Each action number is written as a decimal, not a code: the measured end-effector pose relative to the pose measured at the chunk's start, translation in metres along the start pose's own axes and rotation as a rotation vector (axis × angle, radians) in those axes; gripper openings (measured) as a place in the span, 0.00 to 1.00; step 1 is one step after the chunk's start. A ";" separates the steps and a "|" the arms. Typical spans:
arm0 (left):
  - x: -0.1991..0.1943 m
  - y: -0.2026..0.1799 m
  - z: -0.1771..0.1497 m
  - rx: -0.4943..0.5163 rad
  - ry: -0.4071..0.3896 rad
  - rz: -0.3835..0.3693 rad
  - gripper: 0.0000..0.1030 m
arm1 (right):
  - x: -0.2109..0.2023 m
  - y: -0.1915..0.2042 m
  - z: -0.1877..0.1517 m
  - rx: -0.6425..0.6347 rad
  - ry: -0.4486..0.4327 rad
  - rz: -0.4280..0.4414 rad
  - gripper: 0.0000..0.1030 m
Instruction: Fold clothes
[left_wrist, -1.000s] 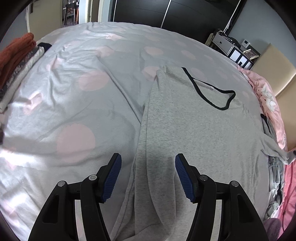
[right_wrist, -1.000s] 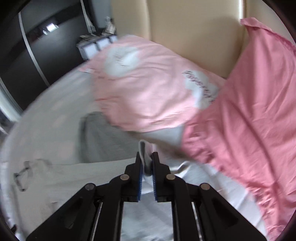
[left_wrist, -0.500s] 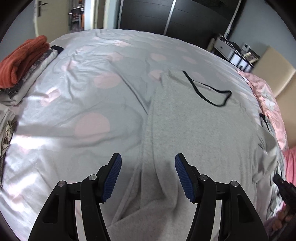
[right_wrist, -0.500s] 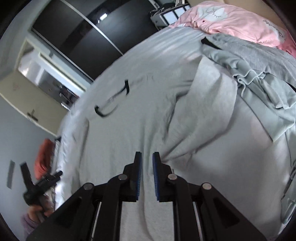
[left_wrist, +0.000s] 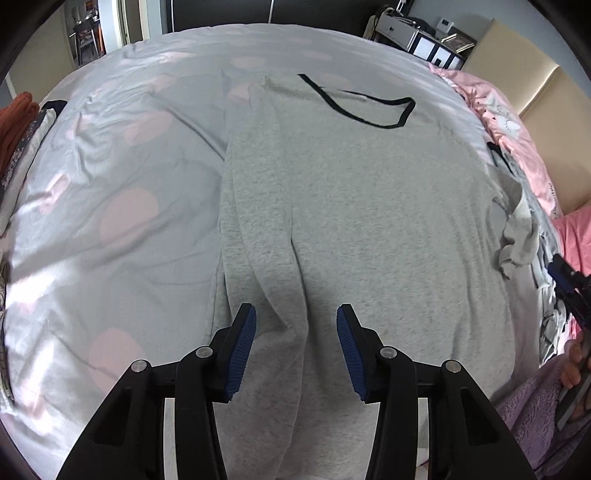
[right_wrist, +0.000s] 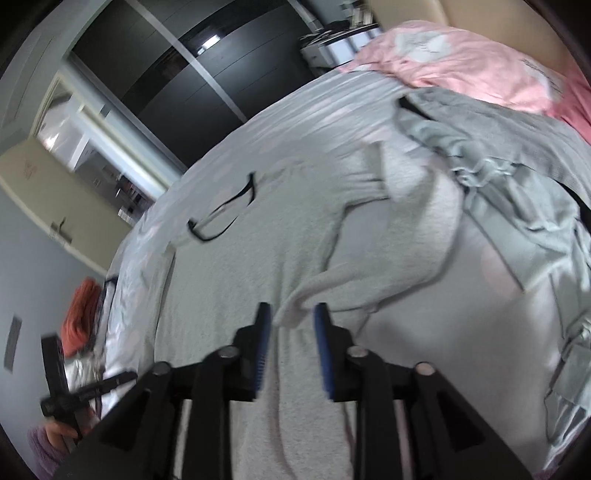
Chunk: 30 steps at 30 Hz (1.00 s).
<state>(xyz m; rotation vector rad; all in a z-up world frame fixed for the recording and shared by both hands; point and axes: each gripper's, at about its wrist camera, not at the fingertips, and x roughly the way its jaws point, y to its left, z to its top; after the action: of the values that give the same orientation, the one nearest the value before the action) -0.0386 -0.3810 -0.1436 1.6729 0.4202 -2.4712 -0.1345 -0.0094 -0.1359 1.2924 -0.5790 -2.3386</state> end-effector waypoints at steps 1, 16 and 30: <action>0.001 -0.001 -0.001 0.002 0.002 0.005 0.46 | -0.001 -0.003 0.001 0.014 -0.003 0.001 0.41; 0.013 -0.011 0.001 0.037 0.018 0.021 0.46 | 0.046 0.031 -0.003 -0.152 0.083 -0.130 0.42; 0.006 0.006 0.007 -0.021 -0.035 0.017 0.46 | -0.037 0.002 0.053 -0.068 -0.051 -0.223 0.03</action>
<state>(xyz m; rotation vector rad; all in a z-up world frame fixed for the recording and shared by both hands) -0.0459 -0.3886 -0.1475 1.6163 0.4247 -2.4710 -0.1613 0.0171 -0.0834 1.3296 -0.3841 -2.5542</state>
